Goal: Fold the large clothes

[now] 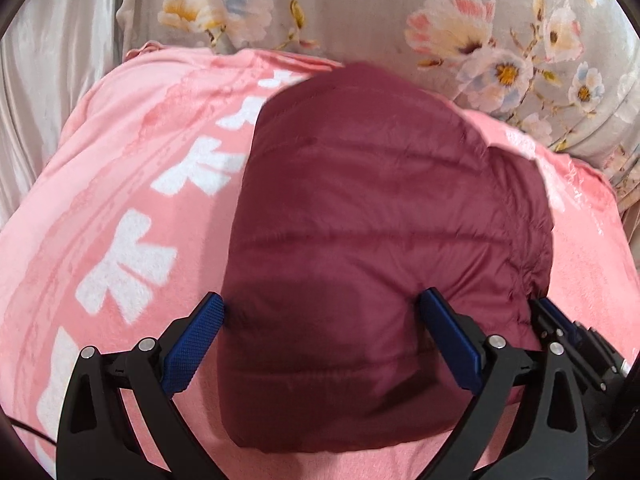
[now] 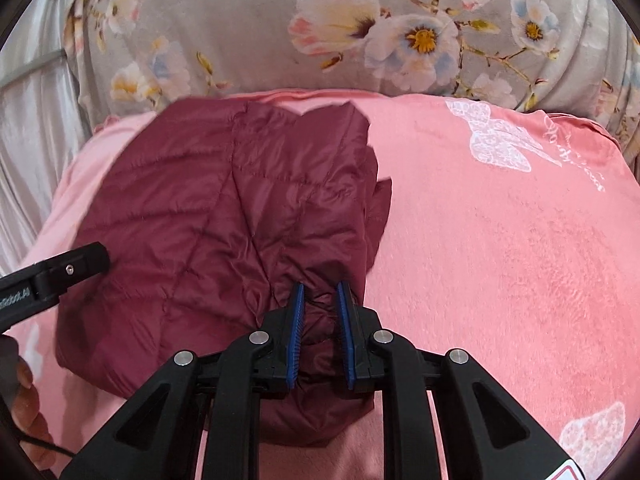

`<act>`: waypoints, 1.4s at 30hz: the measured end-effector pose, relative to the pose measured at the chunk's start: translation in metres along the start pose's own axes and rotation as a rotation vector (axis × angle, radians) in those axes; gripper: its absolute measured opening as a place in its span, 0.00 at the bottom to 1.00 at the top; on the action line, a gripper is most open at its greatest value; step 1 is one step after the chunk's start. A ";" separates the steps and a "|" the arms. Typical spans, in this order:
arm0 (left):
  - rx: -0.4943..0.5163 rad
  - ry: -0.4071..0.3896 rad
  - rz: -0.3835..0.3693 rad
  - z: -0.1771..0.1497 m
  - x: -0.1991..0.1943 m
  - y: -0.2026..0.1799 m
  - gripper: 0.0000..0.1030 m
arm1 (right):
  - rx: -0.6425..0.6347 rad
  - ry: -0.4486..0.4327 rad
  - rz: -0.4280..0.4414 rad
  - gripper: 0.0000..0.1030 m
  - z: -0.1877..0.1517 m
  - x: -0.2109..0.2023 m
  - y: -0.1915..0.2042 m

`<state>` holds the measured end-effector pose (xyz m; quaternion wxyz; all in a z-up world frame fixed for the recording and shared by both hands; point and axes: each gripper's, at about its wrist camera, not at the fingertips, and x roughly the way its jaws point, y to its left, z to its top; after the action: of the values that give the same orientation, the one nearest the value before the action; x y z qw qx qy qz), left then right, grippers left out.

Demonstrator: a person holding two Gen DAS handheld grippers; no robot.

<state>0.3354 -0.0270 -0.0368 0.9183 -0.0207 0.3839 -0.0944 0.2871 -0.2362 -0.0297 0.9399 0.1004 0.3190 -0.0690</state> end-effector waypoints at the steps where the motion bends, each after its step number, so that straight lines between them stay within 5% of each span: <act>1: -0.005 -0.014 0.000 0.007 -0.002 0.001 0.93 | 0.011 -0.010 0.004 0.15 0.007 0.000 0.000; 9: -0.092 -0.038 0.038 0.075 0.027 0.014 0.93 | 0.123 0.003 -0.010 0.15 0.055 0.045 -0.007; 16: -0.119 0.020 0.026 0.072 0.071 0.017 0.95 | 0.092 0.054 -0.032 0.13 0.040 0.074 -0.007; 21: -0.095 0.015 0.056 0.070 0.066 0.014 0.96 | 0.085 0.013 -0.028 0.13 0.038 0.047 -0.006; 31: -0.034 -0.042 0.047 0.023 -0.004 0.003 0.95 | 0.016 -0.054 -0.005 0.22 -0.013 -0.038 -0.001; 42: 0.024 -0.069 0.086 -0.053 -0.051 -0.010 0.95 | -0.042 -0.061 -0.055 0.45 -0.081 -0.075 0.005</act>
<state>0.2610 -0.0257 -0.0370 0.9343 0.0035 0.3515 -0.0588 0.1816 -0.2074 -0.0454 0.9488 0.0696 0.2944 -0.0908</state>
